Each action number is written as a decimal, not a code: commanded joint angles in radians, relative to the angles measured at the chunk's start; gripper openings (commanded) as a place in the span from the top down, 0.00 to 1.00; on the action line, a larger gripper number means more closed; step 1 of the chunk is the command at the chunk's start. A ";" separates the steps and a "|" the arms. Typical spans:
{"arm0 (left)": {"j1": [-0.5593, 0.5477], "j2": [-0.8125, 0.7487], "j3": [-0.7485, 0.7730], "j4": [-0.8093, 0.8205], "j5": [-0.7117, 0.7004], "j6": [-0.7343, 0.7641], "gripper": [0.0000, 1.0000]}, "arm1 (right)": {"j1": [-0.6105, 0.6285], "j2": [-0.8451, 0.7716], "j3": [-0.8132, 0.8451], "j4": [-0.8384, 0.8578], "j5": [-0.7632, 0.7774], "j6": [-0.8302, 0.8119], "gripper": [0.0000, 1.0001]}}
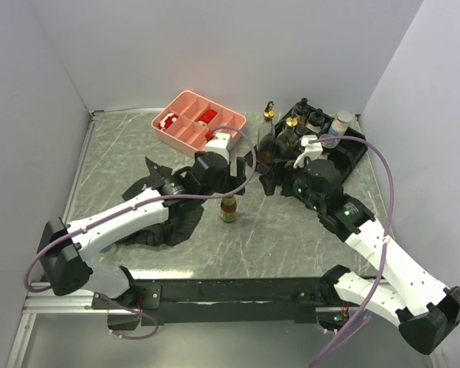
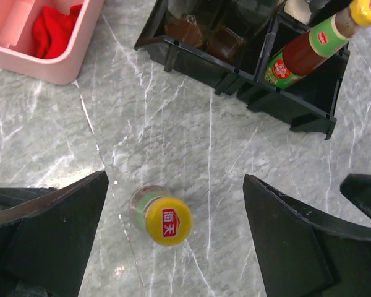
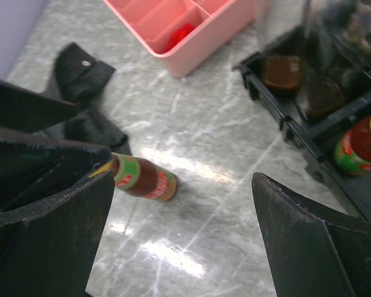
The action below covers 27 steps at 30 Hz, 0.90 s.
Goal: Organize the condiment bottles
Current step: Place the bottle at the center of the board, then pick up the bottle from the center of the board.
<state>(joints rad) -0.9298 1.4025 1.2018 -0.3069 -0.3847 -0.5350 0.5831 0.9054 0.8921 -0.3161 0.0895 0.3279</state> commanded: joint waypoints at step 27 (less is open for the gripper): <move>0.436 -0.574 -0.278 -0.014 0.241 0.188 0.04 | 0.297 0.394 0.145 0.215 0.096 -0.053 0.17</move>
<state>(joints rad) -0.4980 0.8276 0.9066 -0.3489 -0.0887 -0.3954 0.8577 1.2694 1.0103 -0.1936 0.0891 0.3145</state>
